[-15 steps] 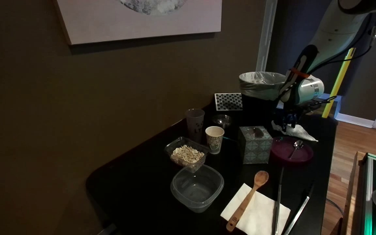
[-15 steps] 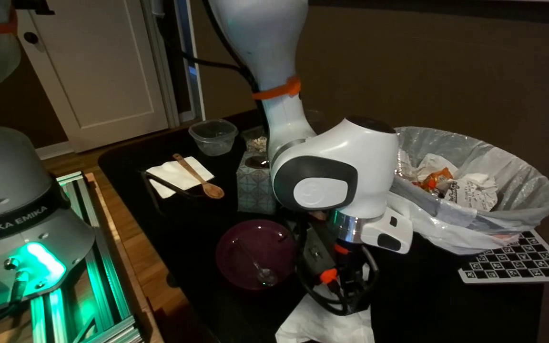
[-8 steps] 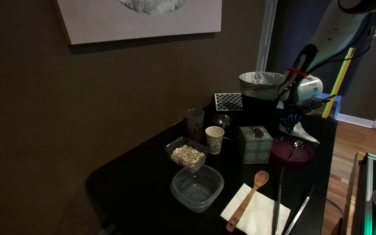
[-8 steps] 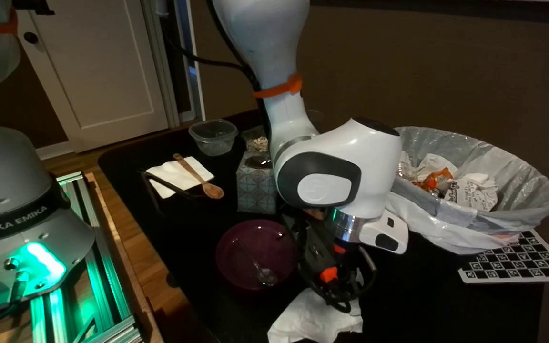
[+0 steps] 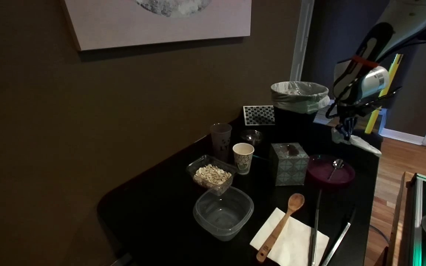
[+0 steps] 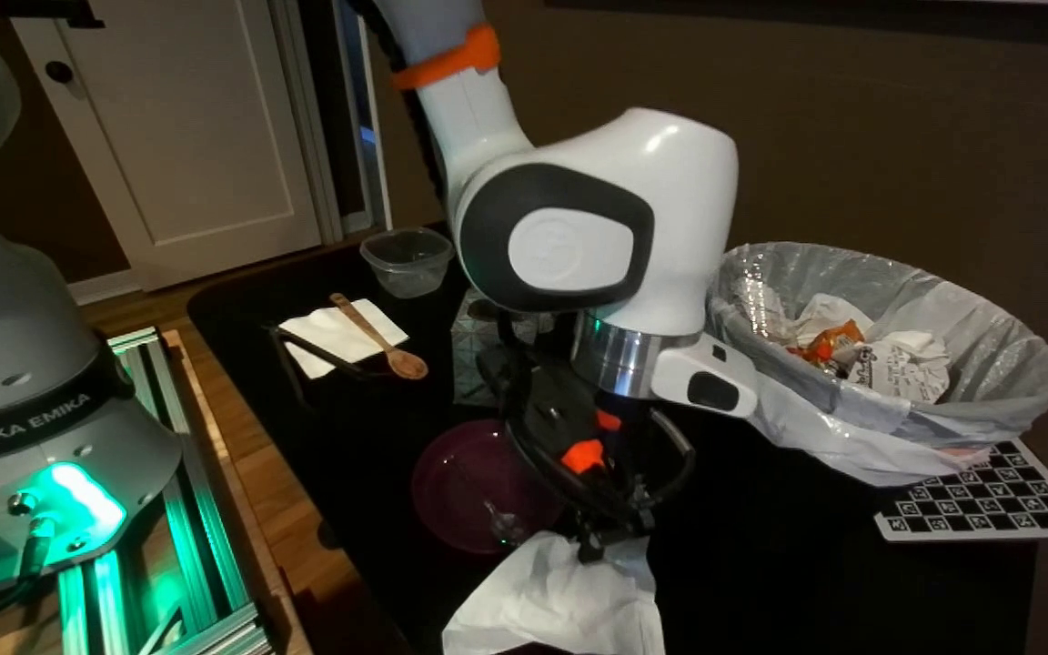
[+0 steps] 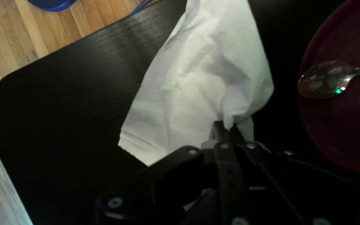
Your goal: Use the tissue to wipe the plate then put it in the rubbish bin
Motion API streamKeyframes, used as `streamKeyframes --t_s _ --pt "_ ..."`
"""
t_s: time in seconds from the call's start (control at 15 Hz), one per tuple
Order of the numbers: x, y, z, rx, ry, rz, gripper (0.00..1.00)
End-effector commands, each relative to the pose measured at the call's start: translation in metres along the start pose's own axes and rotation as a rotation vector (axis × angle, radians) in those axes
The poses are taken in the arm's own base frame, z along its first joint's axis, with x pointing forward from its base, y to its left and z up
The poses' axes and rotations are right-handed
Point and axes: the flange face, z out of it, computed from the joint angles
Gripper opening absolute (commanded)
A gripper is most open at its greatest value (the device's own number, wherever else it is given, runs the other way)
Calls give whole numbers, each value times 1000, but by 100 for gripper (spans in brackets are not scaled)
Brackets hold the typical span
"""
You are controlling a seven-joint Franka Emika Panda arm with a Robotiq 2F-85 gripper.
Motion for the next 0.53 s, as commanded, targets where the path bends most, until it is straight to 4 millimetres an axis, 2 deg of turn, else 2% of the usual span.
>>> streamKeyframes --t_s 0.0,0.2,0.47 --pt "-42 -2 -55 -9 37 -22 0" --pt "-55 8 -108 -10 163 12 0" --pt "-73 18 -191 29 340 54 0"
